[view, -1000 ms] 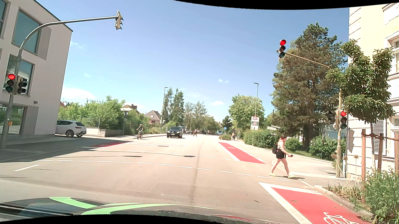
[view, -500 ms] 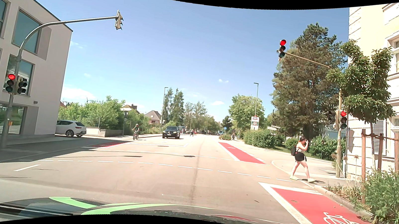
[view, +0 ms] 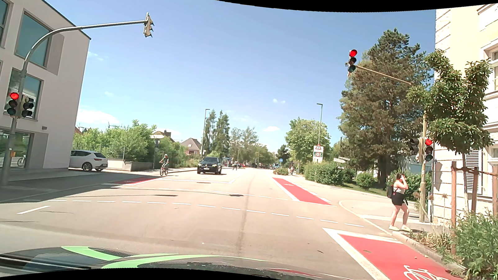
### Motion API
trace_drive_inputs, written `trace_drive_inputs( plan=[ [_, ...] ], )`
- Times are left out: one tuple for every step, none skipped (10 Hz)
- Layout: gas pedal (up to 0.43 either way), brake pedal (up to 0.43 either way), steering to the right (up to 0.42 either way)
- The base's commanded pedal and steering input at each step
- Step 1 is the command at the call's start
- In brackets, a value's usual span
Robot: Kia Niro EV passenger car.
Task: Follow the waypoints while adhering to traffic rules and regulations
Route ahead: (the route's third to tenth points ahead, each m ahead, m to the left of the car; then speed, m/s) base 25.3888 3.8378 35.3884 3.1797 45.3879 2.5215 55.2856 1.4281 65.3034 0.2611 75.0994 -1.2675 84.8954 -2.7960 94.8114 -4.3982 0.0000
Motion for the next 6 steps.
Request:
trace_drive_inputs(
  plan=[
    [0.0,0.299,-0.009],
    [0.0,0.299,-0.009],
    [0.0,0.299,-0.008],
    [0.0,0.299,-0.006],
    [0.0,0.299,-0.006],
    [0.0,0.299,-0.006]
  ],
)
